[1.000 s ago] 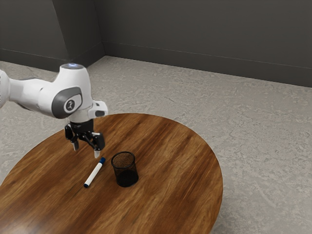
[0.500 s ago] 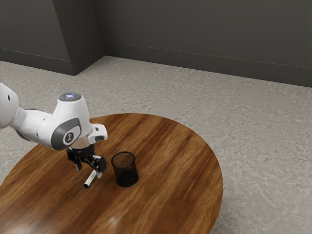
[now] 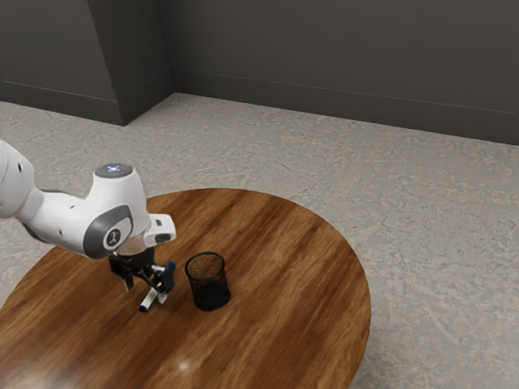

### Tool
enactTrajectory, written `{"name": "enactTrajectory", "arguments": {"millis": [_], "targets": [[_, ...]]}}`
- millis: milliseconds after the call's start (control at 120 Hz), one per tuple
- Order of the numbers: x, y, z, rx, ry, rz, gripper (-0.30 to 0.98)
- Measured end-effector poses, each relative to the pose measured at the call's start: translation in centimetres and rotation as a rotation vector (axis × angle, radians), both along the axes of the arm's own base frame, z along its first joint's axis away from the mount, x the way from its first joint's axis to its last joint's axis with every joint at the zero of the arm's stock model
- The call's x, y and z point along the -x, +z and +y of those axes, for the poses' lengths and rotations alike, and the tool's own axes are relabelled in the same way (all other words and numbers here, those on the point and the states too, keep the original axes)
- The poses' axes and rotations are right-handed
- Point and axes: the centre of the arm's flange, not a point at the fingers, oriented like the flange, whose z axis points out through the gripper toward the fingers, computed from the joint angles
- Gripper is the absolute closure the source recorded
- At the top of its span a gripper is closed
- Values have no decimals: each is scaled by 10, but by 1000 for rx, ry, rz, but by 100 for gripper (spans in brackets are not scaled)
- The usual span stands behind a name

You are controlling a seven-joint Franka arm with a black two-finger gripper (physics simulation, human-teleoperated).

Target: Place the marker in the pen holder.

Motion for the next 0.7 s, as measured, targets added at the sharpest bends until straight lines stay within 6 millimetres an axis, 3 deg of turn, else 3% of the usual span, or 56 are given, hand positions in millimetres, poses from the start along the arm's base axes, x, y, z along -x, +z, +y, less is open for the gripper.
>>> {"name": "enactTrajectory", "arguments": {"millis": [183,450,700], "targets": [[0,-2,0,1,-1,2,6],[0,-3,0,2,-3,0,46],[1,-6,1,1,-2,6,63]]}}
